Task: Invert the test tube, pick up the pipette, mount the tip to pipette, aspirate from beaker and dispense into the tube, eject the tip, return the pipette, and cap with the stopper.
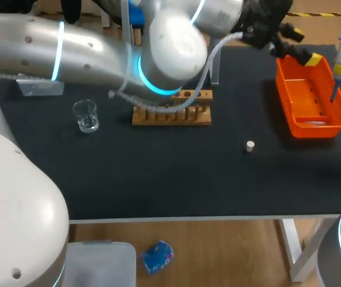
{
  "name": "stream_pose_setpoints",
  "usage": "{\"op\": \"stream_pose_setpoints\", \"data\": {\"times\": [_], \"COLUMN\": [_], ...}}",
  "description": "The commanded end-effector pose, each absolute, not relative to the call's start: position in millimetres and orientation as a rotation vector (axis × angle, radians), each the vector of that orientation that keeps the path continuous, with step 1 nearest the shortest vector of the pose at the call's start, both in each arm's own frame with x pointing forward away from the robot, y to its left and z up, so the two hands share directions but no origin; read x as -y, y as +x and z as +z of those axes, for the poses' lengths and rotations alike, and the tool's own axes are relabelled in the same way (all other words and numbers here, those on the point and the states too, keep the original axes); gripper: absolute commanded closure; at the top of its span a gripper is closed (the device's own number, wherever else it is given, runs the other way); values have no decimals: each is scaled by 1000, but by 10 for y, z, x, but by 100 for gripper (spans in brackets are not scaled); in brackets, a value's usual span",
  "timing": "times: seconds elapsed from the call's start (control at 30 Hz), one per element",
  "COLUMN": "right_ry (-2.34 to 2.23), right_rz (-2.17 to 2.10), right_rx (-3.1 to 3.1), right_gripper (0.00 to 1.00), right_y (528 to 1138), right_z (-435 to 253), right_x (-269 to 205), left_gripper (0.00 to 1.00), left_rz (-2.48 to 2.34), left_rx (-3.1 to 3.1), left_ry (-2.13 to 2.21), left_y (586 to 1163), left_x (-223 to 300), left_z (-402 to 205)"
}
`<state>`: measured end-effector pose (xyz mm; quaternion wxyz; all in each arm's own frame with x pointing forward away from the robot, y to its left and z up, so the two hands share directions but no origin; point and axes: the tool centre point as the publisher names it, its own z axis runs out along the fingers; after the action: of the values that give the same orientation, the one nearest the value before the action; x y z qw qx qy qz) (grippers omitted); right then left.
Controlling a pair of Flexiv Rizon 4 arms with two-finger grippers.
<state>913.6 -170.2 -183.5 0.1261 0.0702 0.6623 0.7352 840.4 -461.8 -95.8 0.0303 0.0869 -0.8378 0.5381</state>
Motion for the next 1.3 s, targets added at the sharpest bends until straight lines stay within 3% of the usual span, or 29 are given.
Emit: {"op": "stream_pose_setpoints", "data": {"times": [0.03, 0.6, 1.3], "right_ry": [205, 205, 191], "right_rz": [2139, 2139, 2253], "right_rx": [-1930, -1930, -1896], "right_gripper": [100, 100, 100], "right_y": [9130, 9130, 8901], "right_z": [-1825, -1825, -1740], "right_x": [1704, 1704, 1530], "left_gripper": [0, 0, 0], "left_rz": [1835, 1862, 2277], "left_rx": [2490, 2500, 2389], "left_ry": [361, 341, 181], "left_y": [8220, 8235, 8020], "left_x": [4446, 4435, 3844], "left_z": [-1232, -1232, -1720]}}
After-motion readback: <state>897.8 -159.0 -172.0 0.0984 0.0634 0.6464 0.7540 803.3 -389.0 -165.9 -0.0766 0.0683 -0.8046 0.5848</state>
